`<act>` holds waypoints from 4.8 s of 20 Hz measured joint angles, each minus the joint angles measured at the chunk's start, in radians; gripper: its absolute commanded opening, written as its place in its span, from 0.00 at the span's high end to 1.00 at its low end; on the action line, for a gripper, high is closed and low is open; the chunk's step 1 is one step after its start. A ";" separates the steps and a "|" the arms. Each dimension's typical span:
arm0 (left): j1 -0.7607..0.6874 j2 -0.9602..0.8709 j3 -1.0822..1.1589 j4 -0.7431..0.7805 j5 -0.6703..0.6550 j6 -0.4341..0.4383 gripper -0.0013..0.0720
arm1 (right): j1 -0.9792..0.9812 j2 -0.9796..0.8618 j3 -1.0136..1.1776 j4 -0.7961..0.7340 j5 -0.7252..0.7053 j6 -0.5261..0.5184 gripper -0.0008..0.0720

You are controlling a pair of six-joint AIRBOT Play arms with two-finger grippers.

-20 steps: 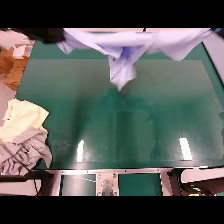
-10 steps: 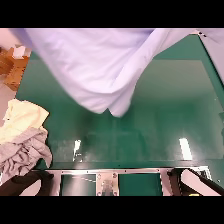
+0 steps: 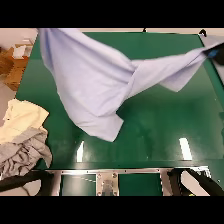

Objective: Fold the shirts.

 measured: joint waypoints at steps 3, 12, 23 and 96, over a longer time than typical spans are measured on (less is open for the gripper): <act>0.000 -0.241 -0.019 -0.134 0.063 0.087 0.95 | 0.041 -0.002 -0.349 -0.004 -0.195 -0.026 0.97; 0.045 -0.541 0.082 -0.305 -0.028 0.116 0.02 | 0.028 -0.043 -0.682 -0.098 -0.374 -0.029 0.43; 0.208 -0.315 -0.314 -0.302 -0.523 -0.067 0.02 | -0.003 -0.557 -0.051 -0.099 -0.127 0.012 0.44; 0.086 0.440 0.372 -0.327 -0.079 -0.065 0.95 | -0.164 0.161 0.692 -0.278 -0.140 0.255 0.97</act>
